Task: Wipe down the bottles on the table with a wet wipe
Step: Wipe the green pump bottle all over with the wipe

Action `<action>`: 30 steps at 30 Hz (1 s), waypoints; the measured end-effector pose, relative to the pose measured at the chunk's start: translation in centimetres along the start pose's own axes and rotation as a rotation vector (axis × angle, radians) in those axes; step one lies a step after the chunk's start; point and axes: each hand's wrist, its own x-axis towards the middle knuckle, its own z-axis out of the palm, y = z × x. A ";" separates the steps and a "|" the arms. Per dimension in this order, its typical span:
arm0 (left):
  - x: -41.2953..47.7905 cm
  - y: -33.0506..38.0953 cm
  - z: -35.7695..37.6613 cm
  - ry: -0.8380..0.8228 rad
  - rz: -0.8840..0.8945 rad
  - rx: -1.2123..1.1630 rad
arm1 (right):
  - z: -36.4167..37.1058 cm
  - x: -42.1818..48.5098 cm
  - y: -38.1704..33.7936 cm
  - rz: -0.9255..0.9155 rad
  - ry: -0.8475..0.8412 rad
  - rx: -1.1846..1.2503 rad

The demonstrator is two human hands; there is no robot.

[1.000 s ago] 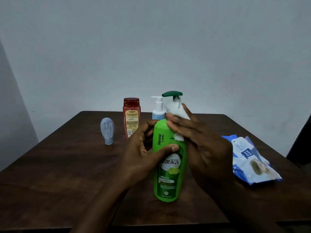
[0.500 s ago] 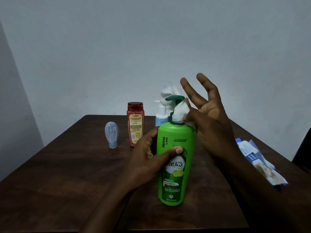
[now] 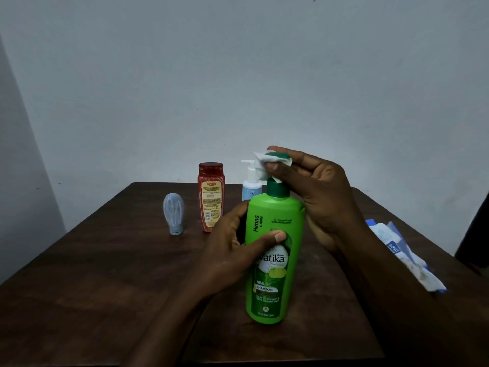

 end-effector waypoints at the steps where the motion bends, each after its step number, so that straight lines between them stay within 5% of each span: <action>1: 0.0 0.0 -0.1 -0.005 -0.001 -0.005 | 0.0 0.1 0.2 0.016 -0.010 0.026; 11: -0.1 0.1 -0.6 -0.087 -0.032 -0.057 | -2.3 0.8 1.2 0.211 -0.350 0.291; 23: 0.3 -0.4 -0.4 -0.037 -0.033 -0.021 | -1.1 -0.7 -0.4 -0.012 0.363 0.133; 26: 0.3 -0.5 -0.4 -0.028 -0.031 -0.016 | -2.0 0.2 -2.3 -0.191 0.403 -0.071; 30: 0.3 -0.6 -0.2 -0.015 -0.033 -0.017 | -1.4 0.6 -4.1 -0.319 0.081 -0.616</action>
